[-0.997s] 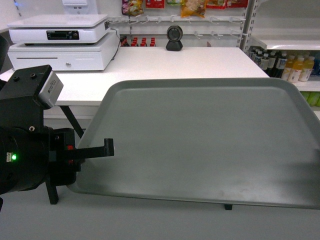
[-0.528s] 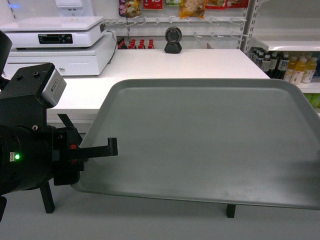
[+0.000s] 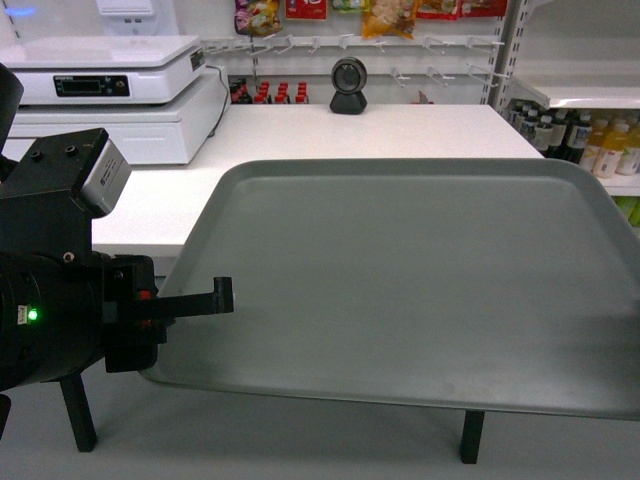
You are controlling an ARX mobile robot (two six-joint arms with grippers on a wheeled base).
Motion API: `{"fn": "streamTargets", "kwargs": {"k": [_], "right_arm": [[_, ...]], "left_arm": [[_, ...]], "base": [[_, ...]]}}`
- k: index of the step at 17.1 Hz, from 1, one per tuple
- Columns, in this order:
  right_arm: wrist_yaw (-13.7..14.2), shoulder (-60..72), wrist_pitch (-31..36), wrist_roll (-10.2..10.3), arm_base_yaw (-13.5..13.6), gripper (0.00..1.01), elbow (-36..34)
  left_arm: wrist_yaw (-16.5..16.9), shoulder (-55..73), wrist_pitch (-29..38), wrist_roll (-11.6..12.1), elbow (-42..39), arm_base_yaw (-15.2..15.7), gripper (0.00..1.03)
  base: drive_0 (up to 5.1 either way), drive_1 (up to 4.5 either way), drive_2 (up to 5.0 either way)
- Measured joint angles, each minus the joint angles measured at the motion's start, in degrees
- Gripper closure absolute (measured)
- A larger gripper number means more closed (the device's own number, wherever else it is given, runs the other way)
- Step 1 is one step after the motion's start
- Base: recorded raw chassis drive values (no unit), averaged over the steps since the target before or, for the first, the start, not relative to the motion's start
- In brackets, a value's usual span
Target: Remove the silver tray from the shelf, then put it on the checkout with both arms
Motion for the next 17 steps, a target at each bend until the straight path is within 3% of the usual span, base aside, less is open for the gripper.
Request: {"fn": "streamTargets", "kwargs": {"k": [8, 17], "right_arm": [[0.0, 0.0, 0.0, 0.0, 0.0, 0.98, 0.0], [0.0, 0.1, 0.2, 0.0, 0.0, 0.98, 0.2]], "left_arm": [[0.0, 0.1, 0.0, 0.0, 0.0, 0.0, 1.00], [0.1, 0.4, 0.4, 0.0, 0.2, 0.0, 1.00]], "base": [[-4.9, 2.53, 2.5], [0.0, 4.31, -4.3]]}}
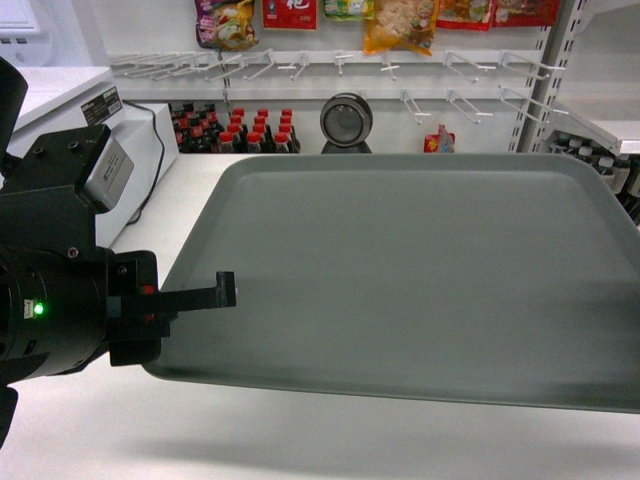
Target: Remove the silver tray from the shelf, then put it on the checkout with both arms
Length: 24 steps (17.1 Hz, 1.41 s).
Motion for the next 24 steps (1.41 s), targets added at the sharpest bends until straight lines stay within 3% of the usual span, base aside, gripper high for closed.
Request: {"fn": "streamTargets", "kwargs": {"k": [3, 4, 5, 6, 8, 10, 12, 13, 14, 15, 16, 17, 18, 20, 21, 24], "right_arm": [[0.0, 0.0, 0.2, 0.0, 0.0, 0.98, 0.0], [-0.2, 0.0, 0.1, 0.0, 0.0, 0.98, 0.0], [-3.5, 0.7, -1.7, 0.0, -0.8, 0.98, 1.1], [-6.9, 2.1, -2.6, 0.1, -1.2, 0.98, 2.9], [-10.4, 6.4, -4.5, 0.4, -1.9, 0.98, 7.9], [-12.3, 11.3, -6.2, 0.6, -1.9, 0.98, 13.4], [-14.0, 18.5, -10.7, 0.6, -1.9, 0.98, 22.4], [-14.6, 27.8, -16.2, -1.0, -1.9, 0.98, 32.5], [-13.1, 34.9, -18.3, -2.1, -1.8, 0.98, 38.3], [-10.1, 39.9, -18.8, -4.5, -1.6, 0.98, 39.8], [-6.1, 42.2, -16.0, -6.6, -1.1, 0.97, 38.8], [-6.2, 42.3, -14.6, -10.6, -0.8, 0.69, 38.4], [-6.3, 41.9, -14.7, -11.4, -1.2, 0.43, 38.3], [-6.3, 41.8, -14.5, -11.4, -1.5, 0.30, 38.3], [-5.8, 41.8, -13.0, -11.3, -1.5, 0.29, 38.1], [1.9, 43.4, 8.4, -9.6, -1.0, 0.37, 32.5]], "left_arm": [[-0.6, -0.2, 0.0, -0.3, 0.0, 0.0, 1.00], [-3.9, 0.6, 0.9, -0.9, 0.4, -0.5, 1.00], [-7.4, 2.3, 1.1, -0.9, 1.3, -0.6, 1.00], [-7.3, 4.0, 1.9, -0.5, 2.1, 0.0, 1.00], [-5.1, 7.9, 2.4, 0.7, 6.2, 2.2, 1.00], [-1.2, 12.4, 2.5, 2.7, 11.8, 5.3, 1.00], [4.3, 18.8, 1.6, 4.1, 18.9, 8.7, 1.00], [6.9, 26.3, -2.3, 4.3, 26.7, 10.1, 1.00], [7.0, 32.0, -4.1, 3.9, 30.9, 10.0, 1.00], [6.3, 36.1, -5.7, 2.5, 32.2, 8.7, 1.00], [6.3, 39.3, -6.5, -0.4, 33.6, 7.6, 0.92], [5.1, 39.6, -6.1, -4.3, 34.9, 7.5, 0.66], [5.8, 35.0, -2.0, -5.7, 31.4, 7.5, 0.41], [3.7, 28.9, 1.2, -6.0, 27.7, 7.2, 0.28], [2.4, 26.8, 2.4, -6.0, 26.6, 7.1, 0.25], [-1.3, 20.6, 4.0, -6.0, 24.2, 7.0, 0.16]], "base": [[0.0, 1.43, -1.5], [0.0, 0.00, 0.0], [0.0, 0.00, 0.0], [0.0, 0.00, 0.0], [0.0, 0.00, 0.0], [0.0, 0.00, 0.0], [0.0, 0.00, 0.0], [0.0, 0.00, 0.0], [0.0, 0.00, 0.0], [0.0, 0.00, 0.0], [0.0, 0.00, 0.0], [0.0, 0.00, 0.0], [0.0, 0.00, 0.0], [0.0, 0.00, 0.0], [0.0, 0.00, 0.0], [0.0, 0.00, 0.0]]}}
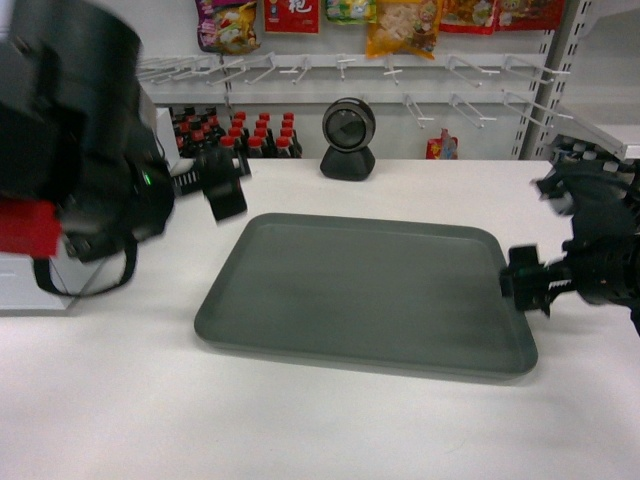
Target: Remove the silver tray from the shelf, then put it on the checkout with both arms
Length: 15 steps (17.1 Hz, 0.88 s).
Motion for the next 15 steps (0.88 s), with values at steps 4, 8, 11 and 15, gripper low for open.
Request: {"fn": "streamTargets", "kwargs": {"k": [4, 8, 11, 15], "right_arm": [[6.4, -0.1, 16.4, 1.5, 0.0, 0.50, -8.4], [7.6, -2.8, 28.9, 2.4, -0.1, 0.65, -18.5], [7.8, -6.8, 35.3, 2.8, -0.4, 0.76, -23.3], [5.8, -30.9, 38.0, 3.4, -3.0, 0.99, -43.6]], "left_arm": [[-0.6, -5.7, 17.9, 4.2, -5.7, 0.1, 0.22], [0.2, -9.7, 33.4, 13.0, -13.6, 1.9, 0.36], [0.9, -11.3, 40.2, 18.0, -20.6, 3.1, 0.47], [6.3, -25.5, 51.1, 24.5, -43.6, 7.9, 1.02]], "base": [[0.0, 0.00, 0.0], [0.0, 0.00, 0.0], [0.0, 0.00, 0.0], [0.0, 0.00, 0.0]]}}
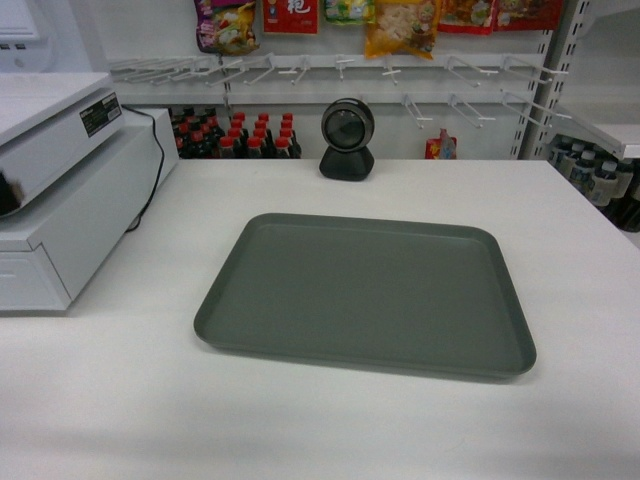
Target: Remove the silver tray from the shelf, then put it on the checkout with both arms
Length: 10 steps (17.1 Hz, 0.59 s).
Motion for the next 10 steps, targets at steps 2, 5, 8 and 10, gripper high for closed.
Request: {"fn": "streamTargets", "kwargs": {"k": [2, 5, 8, 10], "right_arm": [[-0.1, -10.3, -0.1, 0.0, 0.0, 0.99, -6.2], [-0.1, -19.1, -4.1, 0.0, 0.0, 0.99, -8.9], [-0.1, -29.8, -12.8, 0.0, 0.0, 0.99, -11.8], [-0.1, -37.9, -21.4, 0.0, 0.0, 0.99, -11.6]], "left_arm": [[1.3, -9.0, -3.0, 0.0, -6.0, 1.9, 1.02], [5.5, -15.6, -7.3, 0.0, -9.5, 5.3, 1.02], [5.8, -24.8, -12.9, 0.0, -12.3, 6.1, 1.02], [5.8, -28.9, -16.3, 0.0, -13.4, 6.1, 1.02]], "base": [[0.0, 0.00, 0.0], [0.0, 0.00, 0.0], [0.0, 0.00, 0.0], [0.0, 0.00, 0.0]]}}
